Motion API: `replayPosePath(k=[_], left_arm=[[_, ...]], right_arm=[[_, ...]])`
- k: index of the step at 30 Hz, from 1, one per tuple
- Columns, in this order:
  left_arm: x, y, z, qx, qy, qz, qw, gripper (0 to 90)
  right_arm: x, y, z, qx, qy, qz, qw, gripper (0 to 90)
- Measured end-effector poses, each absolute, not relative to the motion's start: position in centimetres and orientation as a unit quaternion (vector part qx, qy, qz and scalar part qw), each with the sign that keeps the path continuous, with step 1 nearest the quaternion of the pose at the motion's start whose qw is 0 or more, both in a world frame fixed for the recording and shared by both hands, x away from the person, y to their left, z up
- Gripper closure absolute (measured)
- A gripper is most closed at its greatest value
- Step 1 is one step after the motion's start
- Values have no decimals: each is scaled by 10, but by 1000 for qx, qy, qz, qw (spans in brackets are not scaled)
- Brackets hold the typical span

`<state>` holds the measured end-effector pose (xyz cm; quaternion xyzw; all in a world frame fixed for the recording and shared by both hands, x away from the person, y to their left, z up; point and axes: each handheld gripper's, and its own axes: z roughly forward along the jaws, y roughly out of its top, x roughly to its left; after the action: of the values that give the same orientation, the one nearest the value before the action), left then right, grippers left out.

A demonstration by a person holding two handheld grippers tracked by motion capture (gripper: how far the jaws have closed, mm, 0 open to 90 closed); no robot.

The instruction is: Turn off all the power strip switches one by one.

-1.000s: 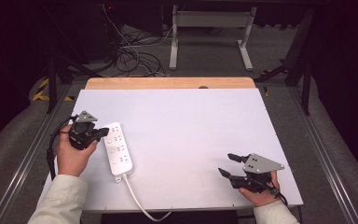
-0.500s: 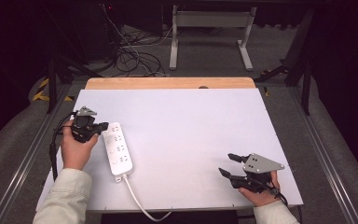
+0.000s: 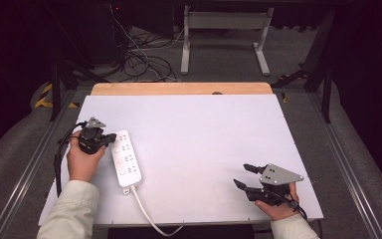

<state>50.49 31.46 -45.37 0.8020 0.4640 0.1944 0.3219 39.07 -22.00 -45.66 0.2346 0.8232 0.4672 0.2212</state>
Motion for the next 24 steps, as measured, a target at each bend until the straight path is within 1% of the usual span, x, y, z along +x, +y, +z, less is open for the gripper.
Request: replayPosePath(k=[9,17,24], left_arm=[[505,317,-458,789,475,194,337,900],[504,316,-459,786,486,195,329,900],[503,317,-461,775,496,195,340,900]], right_arm=[[391,-220,-457,235,824,467,221,410],[391,-220,-457,234,824,466,222,410],[391,-220,-457,233,825,466,221,410]])
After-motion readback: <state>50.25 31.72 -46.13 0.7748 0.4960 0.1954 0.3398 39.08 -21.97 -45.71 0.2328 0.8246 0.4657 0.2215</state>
